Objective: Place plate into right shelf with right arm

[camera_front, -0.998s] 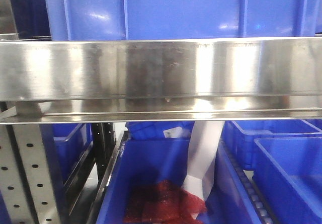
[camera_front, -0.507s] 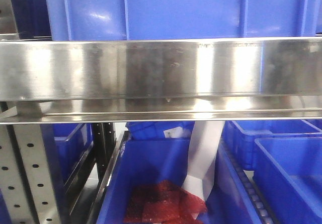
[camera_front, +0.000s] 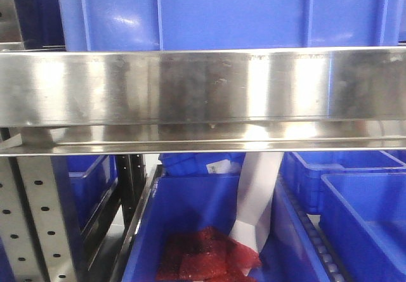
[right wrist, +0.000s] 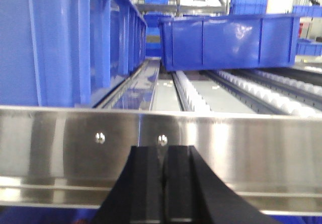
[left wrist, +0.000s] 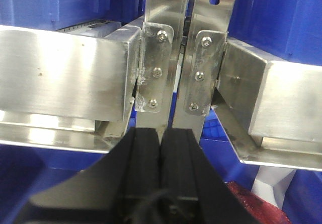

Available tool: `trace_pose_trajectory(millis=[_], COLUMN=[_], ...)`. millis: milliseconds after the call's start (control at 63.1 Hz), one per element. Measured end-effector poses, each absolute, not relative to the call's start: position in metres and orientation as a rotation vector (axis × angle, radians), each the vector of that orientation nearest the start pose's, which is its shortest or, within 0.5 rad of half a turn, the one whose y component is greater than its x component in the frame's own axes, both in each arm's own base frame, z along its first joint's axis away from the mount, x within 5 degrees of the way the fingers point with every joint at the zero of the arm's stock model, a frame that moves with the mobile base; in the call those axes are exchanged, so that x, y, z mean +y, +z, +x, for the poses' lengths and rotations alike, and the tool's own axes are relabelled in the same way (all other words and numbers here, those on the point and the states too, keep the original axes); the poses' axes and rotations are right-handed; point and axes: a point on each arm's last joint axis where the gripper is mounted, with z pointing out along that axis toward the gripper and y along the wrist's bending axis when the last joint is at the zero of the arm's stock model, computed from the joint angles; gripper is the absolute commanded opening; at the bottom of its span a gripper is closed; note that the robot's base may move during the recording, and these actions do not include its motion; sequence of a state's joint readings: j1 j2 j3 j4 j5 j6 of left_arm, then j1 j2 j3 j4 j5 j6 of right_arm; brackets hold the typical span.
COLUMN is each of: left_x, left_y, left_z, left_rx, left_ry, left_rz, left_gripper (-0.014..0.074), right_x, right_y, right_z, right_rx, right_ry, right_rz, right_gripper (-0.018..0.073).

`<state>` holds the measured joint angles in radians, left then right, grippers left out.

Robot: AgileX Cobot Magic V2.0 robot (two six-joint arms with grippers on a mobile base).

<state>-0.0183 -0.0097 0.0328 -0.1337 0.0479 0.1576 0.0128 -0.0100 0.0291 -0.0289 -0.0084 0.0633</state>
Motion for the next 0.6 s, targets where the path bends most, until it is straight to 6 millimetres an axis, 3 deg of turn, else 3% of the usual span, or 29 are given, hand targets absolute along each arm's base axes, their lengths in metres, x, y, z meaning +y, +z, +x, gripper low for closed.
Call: trace_pose_trajectory(millis=[602], left_x=[-0.0016], left_y=[0.1983], left_z=[0.0570], left_rx=[1.554], left_ry=[0.000], left_rz=[0.038], left_gripper=[-0.0128], right_x=[0.0008], right_y=[0.2063], right_z=[0.0565], right_rx=[1.476], right_ry=[0.039], right_rz=[0.015], right_gripper=[0.0053])
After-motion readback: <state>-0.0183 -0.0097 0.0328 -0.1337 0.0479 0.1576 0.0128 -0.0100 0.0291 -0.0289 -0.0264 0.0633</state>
